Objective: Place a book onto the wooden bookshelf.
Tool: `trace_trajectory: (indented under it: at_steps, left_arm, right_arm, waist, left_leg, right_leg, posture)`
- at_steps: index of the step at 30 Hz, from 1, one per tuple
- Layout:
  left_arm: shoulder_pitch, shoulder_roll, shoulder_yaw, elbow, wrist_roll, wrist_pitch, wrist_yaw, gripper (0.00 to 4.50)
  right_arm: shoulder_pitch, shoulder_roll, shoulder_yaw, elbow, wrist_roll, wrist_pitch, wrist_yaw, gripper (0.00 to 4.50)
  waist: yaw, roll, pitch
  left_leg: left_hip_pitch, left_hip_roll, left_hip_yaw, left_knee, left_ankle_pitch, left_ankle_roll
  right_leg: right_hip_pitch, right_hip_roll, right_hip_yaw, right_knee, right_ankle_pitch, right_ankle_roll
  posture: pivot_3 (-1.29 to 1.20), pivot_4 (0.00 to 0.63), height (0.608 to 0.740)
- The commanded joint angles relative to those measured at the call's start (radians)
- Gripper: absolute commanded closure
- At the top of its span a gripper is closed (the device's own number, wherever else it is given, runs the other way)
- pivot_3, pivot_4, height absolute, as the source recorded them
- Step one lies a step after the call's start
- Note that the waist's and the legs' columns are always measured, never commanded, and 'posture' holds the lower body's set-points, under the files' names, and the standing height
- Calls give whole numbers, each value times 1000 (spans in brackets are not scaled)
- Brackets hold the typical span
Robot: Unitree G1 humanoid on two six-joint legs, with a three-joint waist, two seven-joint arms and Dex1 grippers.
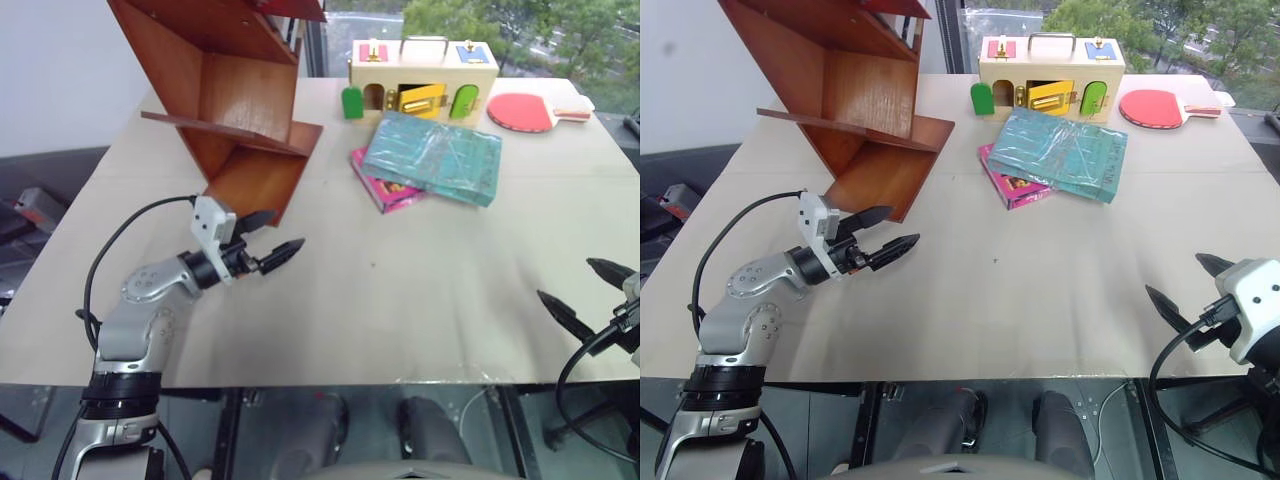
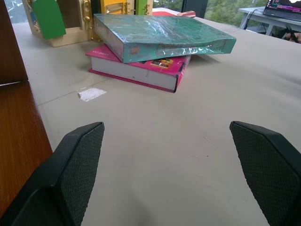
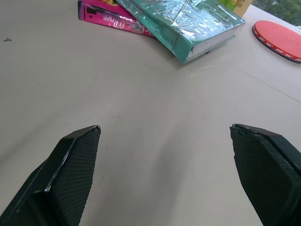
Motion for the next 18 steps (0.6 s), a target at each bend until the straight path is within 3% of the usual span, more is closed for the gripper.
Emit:
trace_trajectory:
  at_steps: [1, 4, 5, 8, 11, 14, 15, 18]
  left_arm:
    - [-10, 4, 4, -42, -4, -10, -10, 29]
    - [-32, -17, -10, -60, -19, -4, -8, 29]
    - [-36, -19, -14, -64, -17, -6, -10, 2]
    - [-42, -26, -17, -76, -18, -6, -13, 0]
    - [-42, -30, -27, -97, -16, -6, -16, 0]
    - [-48, -36, -45, -114, -12, -8, -23, 0]
    - [-52, -39, -52, -120, -9, -9, -22, 0]
    - [-65, -53, -69, -136, -3, -6, -9, 0]
  right_arm:
    - [-22, -15, 13, -41, -21, 6, -33, 0]
    - [-68, -19, 75, -48, -59, 31, -82, 0]
    - [-90, -22, 84, -36, -51, 44, -85, 246]
    - [-161, -23, 104, 5, -28, 82, -98, 1288]
    - [-262, -38, 159, 82, -71, 88, -125, 2649]
    - [-423, -71, 297, 254, -203, 66, -179, 4202]
    - [-488, -75, 346, 332, -257, 61, -213, 4475]
    - [-676, -69, 487, 591, -402, 3, -279, 4475]
  waist:
    - [0, 0, 0]
    - [-1, 0, 0]
    - [-1, 0, 0]
    - [-1, 0, 0]
    - [-2, 0, 0]
    - [-6, 0, 0]
    - [-5, 0, 0]
    - [-4, 1, 0]
  left_leg:
    - [0, 0, 0, 0, 0, 0]
    - [0, 0, 0, 0, 0, 0]
    - [0, 0, 0, 0, 0, 0]
    - [0, 0, 0, 0, 1, -2]
    - [-1, 0, 0, 0, 2, -2]
    - [0, 0, 2, 0, 2, -2]
    - [0, 0, 2, 0, 2, -2]
    - [-1, 0, 2, 0, 2, -3]
  right_leg:
    - [0, 0, 0, 0, 0, 0]
    - [0, 0, 0, 0, 0, 0]
    - [0, 0, 0, 0, 0, 0]
    - [0, 0, 0, 0, 0, 0]
    - [0, 0, 0, 0, 0, 0]
    - [0, 0, 2, 0, 0, 0]
    - [0, 0, 1, 0, 0, 0]
    - [-1, 1, 1, 1, 0, 0]
  posture:
    - [0, 150, 740]
    - [0, 150, 740]
    - [0, 150, 740]
    - [0, 150, 740]
    - [0, 150, 740]
    - [0, 150, 740]
    - [0, 150, 740]
    - [0, 150, 740]
